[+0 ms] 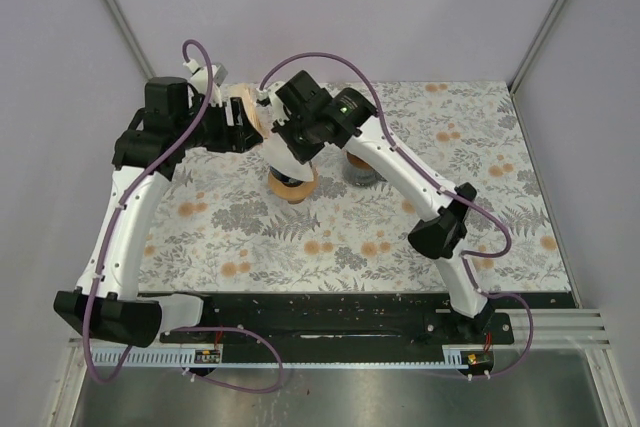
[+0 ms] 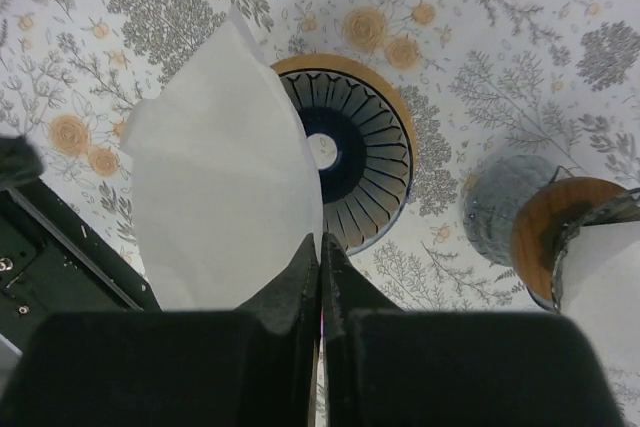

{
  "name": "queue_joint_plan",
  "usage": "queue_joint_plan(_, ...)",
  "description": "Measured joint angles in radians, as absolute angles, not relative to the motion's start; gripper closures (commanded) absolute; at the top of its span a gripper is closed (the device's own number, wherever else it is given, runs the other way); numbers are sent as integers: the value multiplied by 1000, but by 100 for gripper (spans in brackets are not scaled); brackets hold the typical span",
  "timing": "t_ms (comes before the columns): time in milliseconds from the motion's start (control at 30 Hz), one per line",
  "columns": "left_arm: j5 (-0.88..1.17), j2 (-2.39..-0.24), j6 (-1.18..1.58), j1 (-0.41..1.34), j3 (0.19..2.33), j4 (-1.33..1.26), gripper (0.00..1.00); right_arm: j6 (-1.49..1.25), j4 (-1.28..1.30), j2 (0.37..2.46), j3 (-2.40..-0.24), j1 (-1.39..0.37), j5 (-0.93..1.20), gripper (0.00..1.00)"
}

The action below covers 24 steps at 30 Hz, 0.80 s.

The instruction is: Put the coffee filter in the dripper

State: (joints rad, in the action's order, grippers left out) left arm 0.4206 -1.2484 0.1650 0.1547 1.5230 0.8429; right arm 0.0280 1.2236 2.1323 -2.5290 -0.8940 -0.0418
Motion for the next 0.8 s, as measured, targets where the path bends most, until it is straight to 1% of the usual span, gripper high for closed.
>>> queue_joint_plan(367, 420, -1294, 200, 155, 1432, 782, 30, 31, 1269, 2251, -2566, -855, 20, 100)
queue_joint_plan(567, 413, -1365, 203, 155, 1429, 765, 34, 36, 1268, 2259, -2572, -850, 32, 100)
queue_joint_plan(800, 402, -1412, 197, 160, 1425, 751, 47, 37, 1252, 2263, -2572, -844, 56, 100)
